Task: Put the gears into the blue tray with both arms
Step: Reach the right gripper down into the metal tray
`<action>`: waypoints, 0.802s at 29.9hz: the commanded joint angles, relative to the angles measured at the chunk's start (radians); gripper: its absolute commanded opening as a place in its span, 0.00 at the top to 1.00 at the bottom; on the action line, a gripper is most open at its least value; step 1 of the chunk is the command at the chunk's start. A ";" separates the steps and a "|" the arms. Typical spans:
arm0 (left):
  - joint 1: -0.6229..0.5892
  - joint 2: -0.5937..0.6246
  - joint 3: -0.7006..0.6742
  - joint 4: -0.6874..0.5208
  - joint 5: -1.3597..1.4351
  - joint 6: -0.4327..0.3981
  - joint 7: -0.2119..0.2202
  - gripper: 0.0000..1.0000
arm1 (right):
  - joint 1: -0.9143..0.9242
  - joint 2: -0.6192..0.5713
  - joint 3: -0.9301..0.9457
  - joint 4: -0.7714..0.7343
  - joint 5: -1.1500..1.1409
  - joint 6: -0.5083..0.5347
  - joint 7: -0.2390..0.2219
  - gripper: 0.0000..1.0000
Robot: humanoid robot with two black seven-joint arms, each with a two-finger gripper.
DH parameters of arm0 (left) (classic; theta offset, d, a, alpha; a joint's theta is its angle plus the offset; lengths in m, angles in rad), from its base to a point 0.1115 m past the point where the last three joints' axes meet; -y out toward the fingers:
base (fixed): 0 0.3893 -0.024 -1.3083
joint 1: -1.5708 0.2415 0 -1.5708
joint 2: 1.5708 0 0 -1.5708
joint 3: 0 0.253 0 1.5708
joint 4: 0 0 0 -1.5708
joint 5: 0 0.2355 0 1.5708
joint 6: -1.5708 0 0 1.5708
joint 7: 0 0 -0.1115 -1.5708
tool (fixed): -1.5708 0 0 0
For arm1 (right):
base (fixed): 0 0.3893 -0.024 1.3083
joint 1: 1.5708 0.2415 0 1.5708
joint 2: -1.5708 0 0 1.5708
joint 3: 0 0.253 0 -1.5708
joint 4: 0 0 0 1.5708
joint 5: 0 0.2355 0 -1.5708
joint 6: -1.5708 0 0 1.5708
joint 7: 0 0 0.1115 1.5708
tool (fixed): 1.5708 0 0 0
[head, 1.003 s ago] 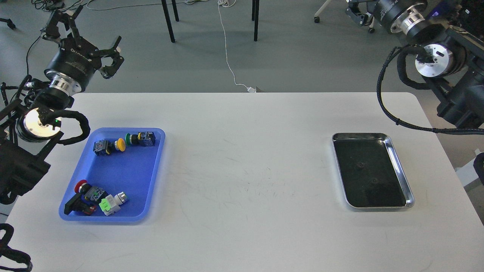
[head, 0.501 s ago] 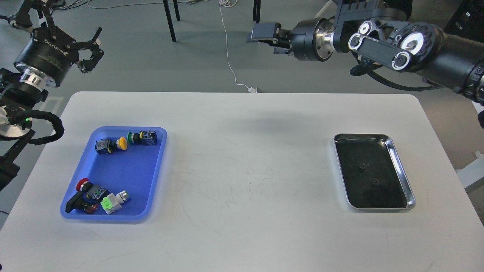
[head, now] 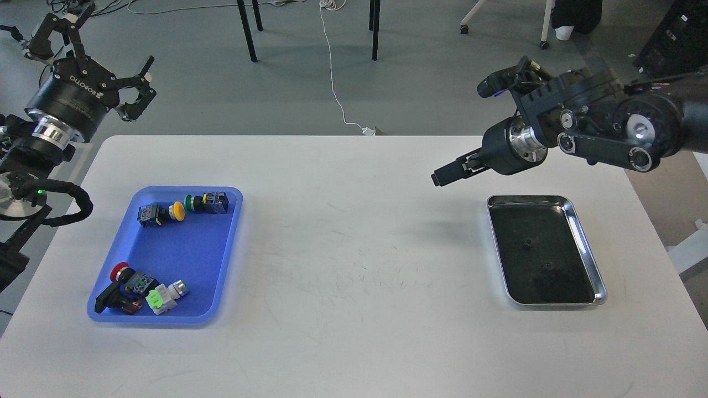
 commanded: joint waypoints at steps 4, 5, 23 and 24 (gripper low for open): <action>0.000 0.004 -0.001 0.000 0.000 -0.003 0.002 0.02 | -0.015 -0.144 -0.086 0.113 -0.128 -0.014 -0.008 0.02; 0.000 0.004 -0.001 0.000 0.000 -0.003 0.002 0.02 | -0.022 -0.148 -0.089 0.111 -0.142 -0.021 -0.008 0.02; -0.003 0.004 -0.003 -0.003 -0.001 -0.002 -0.002 0.02 | -0.284 -0.132 -0.002 -0.059 -0.173 -0.100 -0.048 0.09; -0.003 0.005 -0.003 -0.003 0.000 -0.002 0.001 0.02 | -0.291 -0.130 -0.002 -0.059 -0.173 -0.101 -0.048 0.13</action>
